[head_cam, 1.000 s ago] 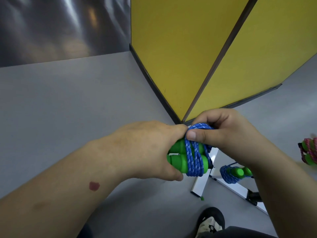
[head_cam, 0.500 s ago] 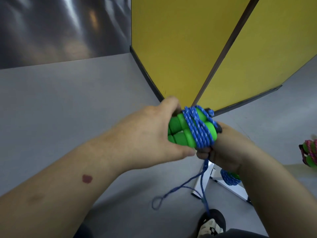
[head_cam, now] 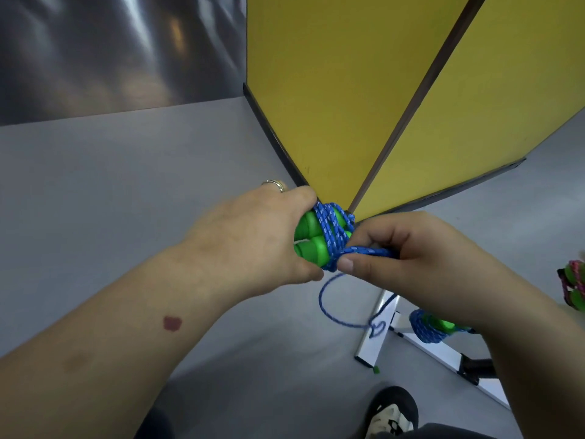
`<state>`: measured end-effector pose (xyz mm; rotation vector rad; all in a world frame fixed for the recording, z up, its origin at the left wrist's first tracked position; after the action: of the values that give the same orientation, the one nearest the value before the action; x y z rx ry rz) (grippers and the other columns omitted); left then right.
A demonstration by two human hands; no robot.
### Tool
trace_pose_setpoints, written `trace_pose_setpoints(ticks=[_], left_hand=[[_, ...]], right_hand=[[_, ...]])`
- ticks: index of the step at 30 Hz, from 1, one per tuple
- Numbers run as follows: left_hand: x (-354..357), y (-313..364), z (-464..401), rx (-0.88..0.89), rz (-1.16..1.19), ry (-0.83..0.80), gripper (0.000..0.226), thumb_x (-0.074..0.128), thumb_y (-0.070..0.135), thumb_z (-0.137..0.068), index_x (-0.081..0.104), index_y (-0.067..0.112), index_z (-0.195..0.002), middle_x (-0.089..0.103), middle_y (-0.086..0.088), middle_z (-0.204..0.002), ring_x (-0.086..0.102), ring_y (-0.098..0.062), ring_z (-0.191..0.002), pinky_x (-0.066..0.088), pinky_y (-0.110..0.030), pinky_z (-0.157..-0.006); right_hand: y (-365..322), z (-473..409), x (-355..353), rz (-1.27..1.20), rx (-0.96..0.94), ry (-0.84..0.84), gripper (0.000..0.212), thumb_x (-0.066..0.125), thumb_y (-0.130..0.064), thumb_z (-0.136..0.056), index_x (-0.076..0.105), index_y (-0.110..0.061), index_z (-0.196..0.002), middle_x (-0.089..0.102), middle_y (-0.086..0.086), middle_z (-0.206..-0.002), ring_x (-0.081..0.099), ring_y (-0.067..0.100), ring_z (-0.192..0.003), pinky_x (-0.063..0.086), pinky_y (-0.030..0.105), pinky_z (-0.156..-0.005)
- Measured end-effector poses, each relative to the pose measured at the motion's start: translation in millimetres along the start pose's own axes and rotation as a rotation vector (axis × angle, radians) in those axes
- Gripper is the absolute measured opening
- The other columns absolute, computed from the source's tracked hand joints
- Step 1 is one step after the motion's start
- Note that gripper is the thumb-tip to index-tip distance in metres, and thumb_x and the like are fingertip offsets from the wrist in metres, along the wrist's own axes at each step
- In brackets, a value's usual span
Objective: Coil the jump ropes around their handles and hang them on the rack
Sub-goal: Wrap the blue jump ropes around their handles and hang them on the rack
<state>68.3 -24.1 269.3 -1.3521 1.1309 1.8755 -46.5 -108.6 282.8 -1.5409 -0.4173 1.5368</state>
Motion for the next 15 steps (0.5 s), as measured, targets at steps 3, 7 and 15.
trace_pose_setpoints(ticks=[3, 7, 15], left_hand=[[9, 15, 2, 0.095, -0.056, -0.065, 0.057, 0.074, 0.075, -0.062, 0.044, 0.043, -0.099, 0.045, 0.012, -0.089, 0.052, -0.008, -0.076, 0.044, -0.030, -0.057], [9, 25, 4, 0.191, -0.060, -0.082, 0.055, 0.074, 0.076, -0.062, 0.051, 0.042, -0.099, 0.051, 0.014, -0.089, 0.055, -0.008, -0.082, 0.049, -0.032, -0.060], [5, 43, 12, 0.280, 0.076, -0.102, 0.058, 0.079, 0.073, -0.062, 0.058, 0.045, -0.108, 0.055, 0.017, -0.090, 0.056, -0.004, -0.087, 0.054, -0.035, -0.072]], right_hand=[[-4, -2, -5, -0.043, -0.042, 0.051, 0.013, 0.083, -0.036, -0.073, 0.076, -0.026, -0.078, 0.069, -0.001, -0.071, 0.063, 0.020, -0.065, 0.052, 0.040, -0.059], [3, -7, -10, -0.183, -0.047, 0.094, 0.018, 0.085, -0.028, -0.065, 0.077, -0.015, -0.075, 0.072, 0.005, -0.072, 0.066, 0.017, -0.064, 0.054, 0.028, -0.057], [33, -15, -13, -0.552, 0.072, 0.164, 0.015, 0.079, -0.020, -0.071, 0.073, -0.007, -0.077, 0.072, 0.011, -0.071, 0.070, 0.022, -0.064, 0.056, 0.030, -0.056]])
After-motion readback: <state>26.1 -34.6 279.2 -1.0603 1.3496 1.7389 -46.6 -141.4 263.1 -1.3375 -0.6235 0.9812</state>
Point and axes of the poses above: each hand's wrist, its own z-axis away from the middle knuckle, its own x-axis out of the palm, y = z × x, the point moved 10 cm from there along -z, towards the middle knuckle
